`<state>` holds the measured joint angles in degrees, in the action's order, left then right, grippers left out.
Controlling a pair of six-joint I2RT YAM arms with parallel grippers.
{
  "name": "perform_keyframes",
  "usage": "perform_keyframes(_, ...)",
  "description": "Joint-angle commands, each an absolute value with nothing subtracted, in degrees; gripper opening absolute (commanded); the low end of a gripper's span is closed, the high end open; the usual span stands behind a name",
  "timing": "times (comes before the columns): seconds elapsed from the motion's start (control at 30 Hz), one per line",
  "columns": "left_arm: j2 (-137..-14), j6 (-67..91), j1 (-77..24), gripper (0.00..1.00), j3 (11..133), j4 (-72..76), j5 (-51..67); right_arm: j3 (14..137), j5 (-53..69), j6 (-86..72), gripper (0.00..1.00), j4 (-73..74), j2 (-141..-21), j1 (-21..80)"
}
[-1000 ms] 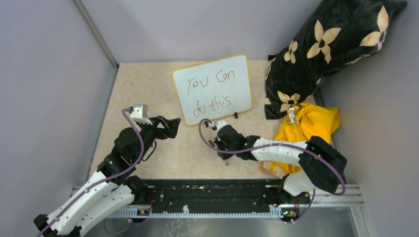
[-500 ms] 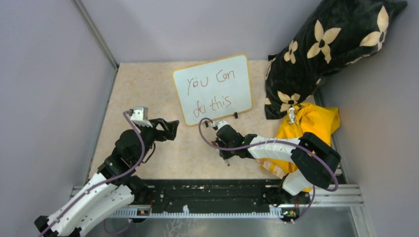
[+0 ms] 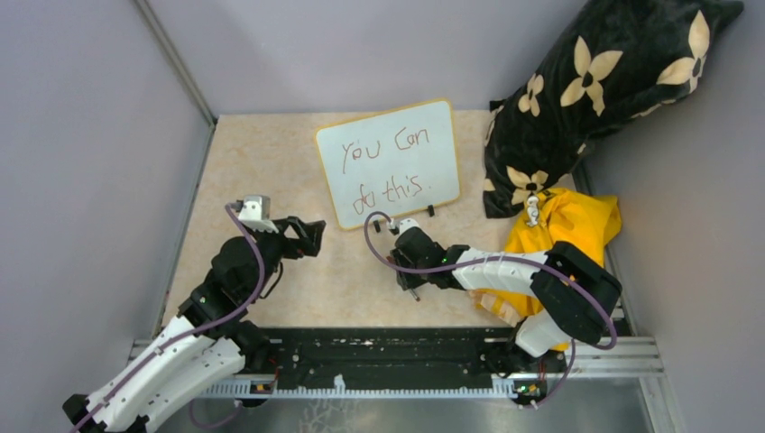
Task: Write a sentence on the whiteboard
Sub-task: Place the whiteboard marker at the center of the board, then reset both arms
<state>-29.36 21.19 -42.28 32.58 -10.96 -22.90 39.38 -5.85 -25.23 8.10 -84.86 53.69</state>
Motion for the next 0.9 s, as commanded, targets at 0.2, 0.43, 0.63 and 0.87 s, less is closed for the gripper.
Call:
perform_keyframes(0.2,-29.9,22.8,-42.3,0.99,33.0,-11.8,-24.7,39.8,-7.8,-27.1,0.64,10.7,-79.4,52.9)
perform_keyframes(0.43,-33.3,38.5,-42.3,0.99,36.3,-20.2,-38.6,44.8,-17.4,-27.6,0.76,17.0,-69.2,52.9)
perform_keyframes(0.63,-38.2,66.4,-42.3,0.99,44.2,-38.1,-42.0,47.0,-32.4,-30.1,0.89,14.5,-61.2,52.9)
perform_keyframes(0.87,-39.2,65.4,-42.3,0.99,48.3,-42.3,-42.5,42.3,-42.0,-34.8,0.99,-0.8,-51.9,52.9)
